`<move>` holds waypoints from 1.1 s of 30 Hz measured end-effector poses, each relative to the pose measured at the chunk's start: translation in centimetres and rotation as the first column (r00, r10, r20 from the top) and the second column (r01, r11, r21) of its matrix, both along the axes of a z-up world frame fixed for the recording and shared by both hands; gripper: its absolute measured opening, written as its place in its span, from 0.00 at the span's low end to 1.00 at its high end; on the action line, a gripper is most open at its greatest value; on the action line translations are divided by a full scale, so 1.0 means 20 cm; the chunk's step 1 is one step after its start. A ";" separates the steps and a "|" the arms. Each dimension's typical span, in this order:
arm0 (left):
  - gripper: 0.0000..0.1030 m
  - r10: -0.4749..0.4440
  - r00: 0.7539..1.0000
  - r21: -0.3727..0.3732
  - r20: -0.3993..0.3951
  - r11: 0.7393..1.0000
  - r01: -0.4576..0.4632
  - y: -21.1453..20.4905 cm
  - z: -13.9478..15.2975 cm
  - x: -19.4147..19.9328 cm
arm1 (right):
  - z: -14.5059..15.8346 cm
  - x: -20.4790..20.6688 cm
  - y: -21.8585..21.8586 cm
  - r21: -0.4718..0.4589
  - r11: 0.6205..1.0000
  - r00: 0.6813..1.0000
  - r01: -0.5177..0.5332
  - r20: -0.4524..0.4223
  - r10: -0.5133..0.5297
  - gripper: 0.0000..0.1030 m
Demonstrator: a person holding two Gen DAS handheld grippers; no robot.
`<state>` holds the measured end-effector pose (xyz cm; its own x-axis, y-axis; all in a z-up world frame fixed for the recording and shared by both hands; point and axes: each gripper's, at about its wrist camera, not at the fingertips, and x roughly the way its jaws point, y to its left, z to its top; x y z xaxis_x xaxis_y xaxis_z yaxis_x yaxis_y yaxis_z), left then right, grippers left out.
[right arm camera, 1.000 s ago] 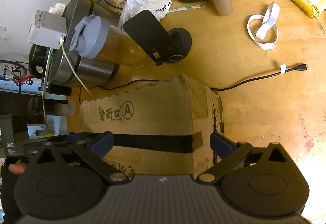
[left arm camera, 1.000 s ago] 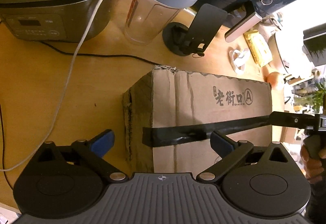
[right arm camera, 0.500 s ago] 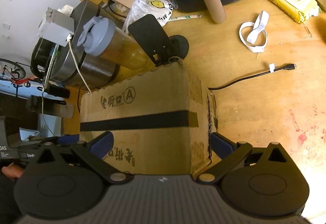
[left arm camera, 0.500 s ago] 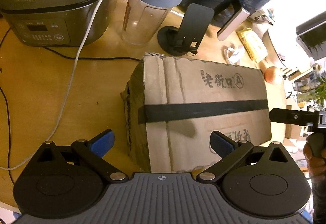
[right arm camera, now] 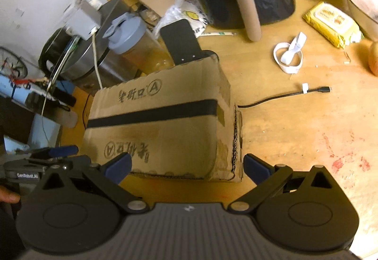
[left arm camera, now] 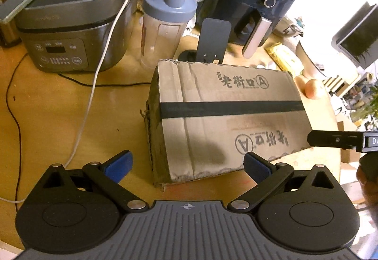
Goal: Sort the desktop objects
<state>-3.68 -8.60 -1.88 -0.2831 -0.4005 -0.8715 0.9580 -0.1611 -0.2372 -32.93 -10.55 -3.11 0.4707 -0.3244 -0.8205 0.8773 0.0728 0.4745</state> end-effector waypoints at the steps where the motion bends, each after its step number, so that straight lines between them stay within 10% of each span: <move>1: 1.00 0.001 1.000 -0.016 0.005 1.000 -0.001 0.02 0.00 0.00 | 0.00 0.01 0.02 -0.013 1.000 1.000 -0.005 -0.008 0.005 1.00; 33: 1.00 -0.009 0.982 -0.225 0.187 0.973 0.052 0.51 -0.12 -0.13 | -0.08 0.16 0.56 -0.245 0.965 0.944 -0.091 -0.330 0.005 1.00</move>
